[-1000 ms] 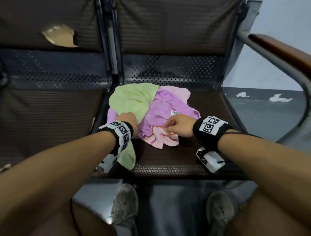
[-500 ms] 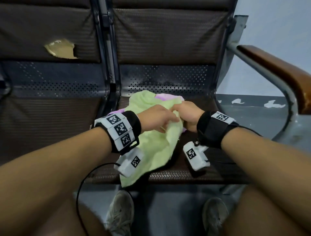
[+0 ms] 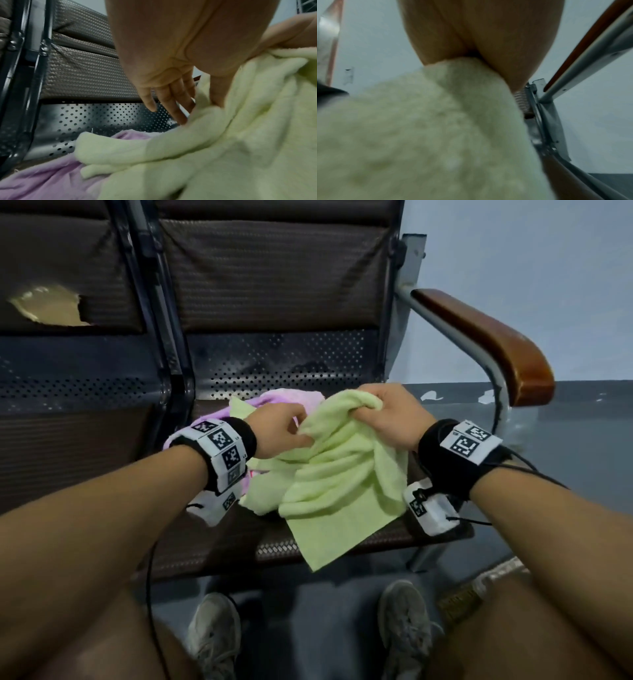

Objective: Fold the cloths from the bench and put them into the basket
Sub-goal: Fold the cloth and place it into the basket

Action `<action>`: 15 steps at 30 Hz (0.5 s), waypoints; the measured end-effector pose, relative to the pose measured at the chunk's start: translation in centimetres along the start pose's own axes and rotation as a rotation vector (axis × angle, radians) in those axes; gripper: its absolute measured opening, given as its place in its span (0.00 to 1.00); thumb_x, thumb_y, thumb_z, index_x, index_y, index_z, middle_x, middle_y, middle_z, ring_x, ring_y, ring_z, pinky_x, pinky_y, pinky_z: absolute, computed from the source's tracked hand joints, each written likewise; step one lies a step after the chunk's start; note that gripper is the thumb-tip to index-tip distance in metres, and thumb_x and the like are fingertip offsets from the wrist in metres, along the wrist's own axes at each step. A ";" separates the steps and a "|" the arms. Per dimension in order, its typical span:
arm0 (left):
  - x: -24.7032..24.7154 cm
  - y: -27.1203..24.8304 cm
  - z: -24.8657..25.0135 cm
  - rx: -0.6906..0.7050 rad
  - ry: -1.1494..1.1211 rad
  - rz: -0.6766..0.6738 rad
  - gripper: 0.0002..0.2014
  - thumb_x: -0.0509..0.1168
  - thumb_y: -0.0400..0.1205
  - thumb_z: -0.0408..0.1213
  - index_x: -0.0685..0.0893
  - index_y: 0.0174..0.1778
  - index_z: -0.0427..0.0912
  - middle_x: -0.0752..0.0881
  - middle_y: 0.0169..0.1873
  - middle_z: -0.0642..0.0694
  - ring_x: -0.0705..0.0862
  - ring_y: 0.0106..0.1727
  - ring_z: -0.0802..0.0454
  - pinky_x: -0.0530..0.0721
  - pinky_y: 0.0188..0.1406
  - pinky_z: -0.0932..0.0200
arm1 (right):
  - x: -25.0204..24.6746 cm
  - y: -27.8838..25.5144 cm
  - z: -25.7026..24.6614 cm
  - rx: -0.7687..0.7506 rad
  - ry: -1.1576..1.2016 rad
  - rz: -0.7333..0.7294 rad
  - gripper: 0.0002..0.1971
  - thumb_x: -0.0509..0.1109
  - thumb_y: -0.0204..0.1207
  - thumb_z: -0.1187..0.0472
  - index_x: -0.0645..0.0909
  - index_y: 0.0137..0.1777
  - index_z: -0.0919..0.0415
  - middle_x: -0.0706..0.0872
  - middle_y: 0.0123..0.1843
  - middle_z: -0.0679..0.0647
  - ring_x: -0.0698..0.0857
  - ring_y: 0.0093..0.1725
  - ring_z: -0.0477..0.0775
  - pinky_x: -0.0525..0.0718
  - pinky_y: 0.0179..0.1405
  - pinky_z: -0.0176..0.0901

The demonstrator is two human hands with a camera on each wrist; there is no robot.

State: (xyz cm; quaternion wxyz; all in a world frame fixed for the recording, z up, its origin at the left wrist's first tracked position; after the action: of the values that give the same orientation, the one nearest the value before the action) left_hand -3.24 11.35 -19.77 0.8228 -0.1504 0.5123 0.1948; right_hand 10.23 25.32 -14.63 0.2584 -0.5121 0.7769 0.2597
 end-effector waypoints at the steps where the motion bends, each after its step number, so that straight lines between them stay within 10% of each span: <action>1: -0.6 0.2 -0.1 -0.006 -0.010 0.056 0.12 0.69 0.81 0.53 0.80 0.49 0.47 0.81 0.34 0.57 0.79 0.37 0.53 0.69 0.31 0.61 | -0.8 -0.2 0.9 0.025 -0.035 0.069 0.05 0.70 0.79 0.60 0.86 0.45 0.51 0.89 0.43 0.45 0.86 0.47 0.48 0.82 0.50 0.47; 8: -2.2 0.1 2.1 0.050 -0.185 0.264 0.19 0.59 0.87 0.54 0.75 0.36 0.45 0.76 0.30 0.51 0.74 0.32 0.53 0.67 0.32 0.54 | -2.1 -0.7 5.0 0.218 -0.196 0.164 0.12 0.60 0.80 0.65 0.82 0.40 0.51 0.87 0.41 0.56 0.84 0.47 0.60 0.77 0.45 0.45; 15: -2.5 -0.4 1.9 0.009 -0.160 0.132 0.20 0.80 0.72 0.48 0.76 0.45 0.45 0.84 0.39 0.49 0.80 0.38 0.48 0.78 0.36 0.52 | -2.2 0.8 4.3 0.234 0.025 0.323 0.19 0.53 0.75 0.71 0.76 0.30 0.50 0.79 0.31 0.46 0.78 0.39 0.53 0.72 0.37 0.41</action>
State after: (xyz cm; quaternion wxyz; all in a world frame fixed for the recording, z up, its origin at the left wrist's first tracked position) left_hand -2.60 11.44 -16.64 0.8471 -0.0965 0.4548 0.2576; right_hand 10.84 29.96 -16.21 0.2614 -0.3504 0.8770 0.1994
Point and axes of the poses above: each hand's wrist, its own y-axis towards the middle knuckle, its own x-axis out of the palm, z = x × y, the point moved 6 cm from there along y, towards the middle knuckle
